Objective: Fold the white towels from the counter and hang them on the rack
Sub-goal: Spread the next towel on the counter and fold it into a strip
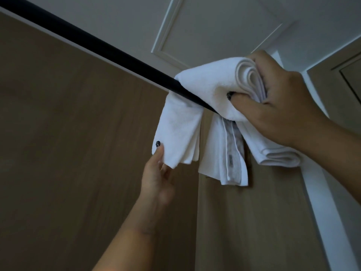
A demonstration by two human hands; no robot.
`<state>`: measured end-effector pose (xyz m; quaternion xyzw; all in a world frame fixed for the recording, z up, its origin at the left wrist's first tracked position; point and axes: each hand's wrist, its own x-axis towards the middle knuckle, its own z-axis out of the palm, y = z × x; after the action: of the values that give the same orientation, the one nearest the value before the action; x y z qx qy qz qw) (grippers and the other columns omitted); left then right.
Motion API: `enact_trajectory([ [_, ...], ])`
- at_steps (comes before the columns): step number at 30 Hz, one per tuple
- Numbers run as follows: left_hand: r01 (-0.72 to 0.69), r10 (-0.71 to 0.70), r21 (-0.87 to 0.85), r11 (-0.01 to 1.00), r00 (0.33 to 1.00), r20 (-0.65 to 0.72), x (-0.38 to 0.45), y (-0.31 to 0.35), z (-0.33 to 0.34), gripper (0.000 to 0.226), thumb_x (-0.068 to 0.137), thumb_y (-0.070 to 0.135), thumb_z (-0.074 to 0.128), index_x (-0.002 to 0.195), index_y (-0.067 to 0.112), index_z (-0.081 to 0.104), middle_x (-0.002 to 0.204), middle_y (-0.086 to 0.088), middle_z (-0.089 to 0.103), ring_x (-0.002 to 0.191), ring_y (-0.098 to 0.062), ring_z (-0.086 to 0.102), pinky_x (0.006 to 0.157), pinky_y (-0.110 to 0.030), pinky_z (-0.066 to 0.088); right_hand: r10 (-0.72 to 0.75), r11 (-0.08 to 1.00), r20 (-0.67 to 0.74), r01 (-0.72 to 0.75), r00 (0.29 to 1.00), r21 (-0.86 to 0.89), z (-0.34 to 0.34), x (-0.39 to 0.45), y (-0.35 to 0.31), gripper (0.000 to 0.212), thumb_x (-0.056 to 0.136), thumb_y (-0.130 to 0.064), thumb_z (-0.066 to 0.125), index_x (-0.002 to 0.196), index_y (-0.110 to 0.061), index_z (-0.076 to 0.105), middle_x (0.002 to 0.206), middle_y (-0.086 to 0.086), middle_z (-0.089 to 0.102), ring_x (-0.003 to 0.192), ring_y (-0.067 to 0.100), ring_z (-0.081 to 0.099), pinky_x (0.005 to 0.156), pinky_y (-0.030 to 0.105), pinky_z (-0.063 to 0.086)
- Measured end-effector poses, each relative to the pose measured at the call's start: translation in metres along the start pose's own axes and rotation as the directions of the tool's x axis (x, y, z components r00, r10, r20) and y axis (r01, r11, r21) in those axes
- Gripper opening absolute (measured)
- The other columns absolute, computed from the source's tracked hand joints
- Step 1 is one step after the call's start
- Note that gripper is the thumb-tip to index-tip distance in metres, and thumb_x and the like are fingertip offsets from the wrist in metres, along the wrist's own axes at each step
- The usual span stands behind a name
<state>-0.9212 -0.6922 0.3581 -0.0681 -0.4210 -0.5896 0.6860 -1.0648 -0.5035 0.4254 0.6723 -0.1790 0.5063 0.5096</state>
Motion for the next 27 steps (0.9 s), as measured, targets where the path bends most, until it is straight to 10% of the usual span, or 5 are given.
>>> enact_trajectory([
  [5,-0.039,0.091,-0.275,0.961,0.979,0.182,-0.007,-0.015,0.014,0.052,0.079,0.037,0.074,0.126,0.016,0.066,0.121,-0.005,0.07,0.123,-0.027,0.06,0.108,-0.046,0.042,0.021,0.999,0.029,-0.022,0.999,0.031,0.001,0.003,-0.001,0.015,0.086,-0.015,0.059,0.097,-0.009,0.051,0.072,-0.003,0.055,0.066,0.016,0.052,0.052,0.014,0.037],
  [12,-0.312,0.315,-0.063,0.948,0.948,0.037,-0.021,-0.022,0.042,0.02,0.082,0.012,0.075,0.101,0.007,0.071,0.097,-0.005,0.077,0.09,-0.017,0.074,0.073,-0.031,0.058,-0.074,0.992,0.043,0.078,0.996,-0.1,0.007,-0.005,-0.007,0.027,0.087,-0.024,0.056,0.112,-0.013,0.053,0.081,-0.005,0.058,0.065,0.014,0.057,0.052,0.029,0.045],
  [15,-0.486,0.531,0.234,0.842,0.823,-0.2,-0.019,-0.031,0.044,0.011,0.077,0.013,0.081,0.08,0.006,0.073,0.072,0.0,0.073,0.065,-0.009,0.07,0.057,-0.022,0.052,-0.225,0.899,-0.032,0.195,0.974,-0.393,0.021,-0.017,-0.007,0.036,0.085,-0.009,0.055,0.121,-0.004,0.058,0.091,0.008,0.065,0.066,0.028,0.06,0.052,0.025,0.04],
  [19,-0.588,0.683,0.388,0.71,0.708,-0.177,-0.02,-0.043,0.044,0.021,0.071,0.015,0.086,0.065,0.027,0.07,0.089,-0.011,0.072,0.073,-0.015,0.071,0.065,-0.031,0.059,-0.319,0.834,-0.066,0.246,0.946,-0.493,0.06,-0.045,-0.004,0.034,0.092,-0.009,0.053,0.124,0.002,0.061,0.118,0.021,0.067,0.103,0.034,0.068,0.079,0.04,0.057],
  [27,-0.58,0.593,0.252,0.774,0.805,0.031,-0.043,-0.037,0.028,0.002,0.082,-0.001,0.071,0.08,-0.001,0.07,0.07,-0.007,0.067,0.069,-0.012,0.06,0.065,-0.029,0.051,-0.109,0.972,-0.027,0.101,0.994,-0.212,0.107,-0.074,0.003,0.047,0.092,-0.01,0.04,0.137,-0.002,0.051,0.141,0.015,0.054,0.136,0.026,0.047,0.112,0.045,0.039],
])
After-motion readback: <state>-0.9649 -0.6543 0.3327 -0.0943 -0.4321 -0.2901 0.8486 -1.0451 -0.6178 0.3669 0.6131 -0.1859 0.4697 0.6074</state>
